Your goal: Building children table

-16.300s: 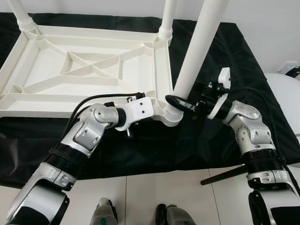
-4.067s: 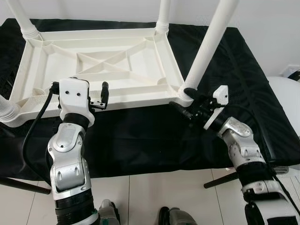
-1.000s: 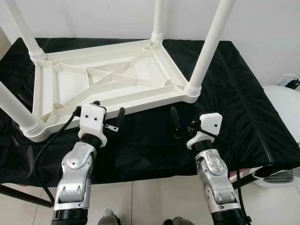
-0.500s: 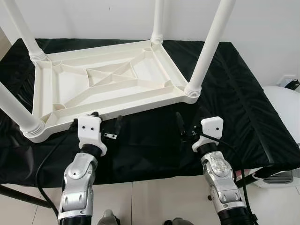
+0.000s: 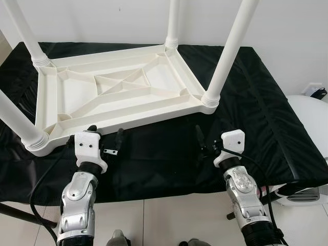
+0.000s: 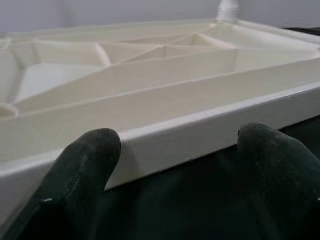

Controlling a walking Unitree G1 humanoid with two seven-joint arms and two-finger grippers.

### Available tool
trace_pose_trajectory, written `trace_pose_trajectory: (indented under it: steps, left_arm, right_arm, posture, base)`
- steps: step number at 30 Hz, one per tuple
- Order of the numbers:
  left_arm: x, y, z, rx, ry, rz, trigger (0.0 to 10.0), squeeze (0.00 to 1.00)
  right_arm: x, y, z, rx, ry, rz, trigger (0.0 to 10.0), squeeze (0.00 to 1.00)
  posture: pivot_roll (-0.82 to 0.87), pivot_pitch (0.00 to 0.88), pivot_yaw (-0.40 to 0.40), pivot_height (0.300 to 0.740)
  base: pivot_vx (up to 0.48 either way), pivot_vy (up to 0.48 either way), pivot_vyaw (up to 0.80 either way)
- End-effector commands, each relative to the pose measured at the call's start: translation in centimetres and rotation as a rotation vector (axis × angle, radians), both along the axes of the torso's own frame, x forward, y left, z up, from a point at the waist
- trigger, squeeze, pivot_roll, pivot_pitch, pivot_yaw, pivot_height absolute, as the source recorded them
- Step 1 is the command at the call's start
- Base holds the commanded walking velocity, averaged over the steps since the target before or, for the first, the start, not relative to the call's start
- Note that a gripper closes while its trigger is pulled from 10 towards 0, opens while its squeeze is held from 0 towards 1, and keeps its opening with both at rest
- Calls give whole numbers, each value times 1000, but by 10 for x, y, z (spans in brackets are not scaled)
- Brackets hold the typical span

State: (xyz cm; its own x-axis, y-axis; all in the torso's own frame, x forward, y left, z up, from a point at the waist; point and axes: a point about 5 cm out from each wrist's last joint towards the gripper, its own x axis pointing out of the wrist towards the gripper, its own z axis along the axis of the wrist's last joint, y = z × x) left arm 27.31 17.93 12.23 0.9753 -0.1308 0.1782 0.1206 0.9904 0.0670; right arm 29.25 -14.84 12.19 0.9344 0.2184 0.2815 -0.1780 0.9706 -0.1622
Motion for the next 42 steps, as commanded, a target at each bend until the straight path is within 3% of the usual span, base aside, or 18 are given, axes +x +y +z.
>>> trace_pose_trajectory:
  steps: [1, 8, 11, 14, 20, 30, 42]
  left_arm:
    - [-1, 5, -6, -41, 5, 161, 10000, 0]
    - [-1, -1, -4, -63, -4, 167, 10000, 0]
    - [-4, -8, 2, -133, 16, 174, 10000, 0]
    - [-5, -11, 1, -161, 44, 164, 10000, 0]
    - [-10, -13, 6, -151, 50, 158, 10000, 0]
    - [-16, -7, 13, -161, 62, 186, 10000, 0]
    - [-13, -16, 12, -106, 109, 128, 10000, 0]
  right_arm:
    - [0, -1, -3, 10, 2, -3, 10000, 0]
    - [-2, 8, 0, 67, 2, -5, 10000, 0]
    - [-6, 20, 4, 87, 27, -12, 10000, 0]
    - [-6, 22, 4, 90, 64, -12, 10000, 0]
    - [-4, 17, 13, 110, 88, -15, 10000, 0]
    - [-11, 7, 19, 59, 41, -32, 10000, 0]
    - [-9, 5, 20, 49, 48, -47, 10000, 0]
  posture:
    - [81, 95, -32, 740]
    - [80, 104, -40, 740]
    - [81, 118, -51, 740]
    - [82, 120, -55, 740]
    - [85, 121, -58, 740]
    - [82, 115, -57, 740]
    - [81, 106, -44, 740]
  base:
    - [0, 0, 0]
    - [0, 0, 0]
    - [0, 0, 0]
    - [0, 0, 0]
    - [0, 0, 0]
    - [0, 0, 0]
    - [0, 0, 0]
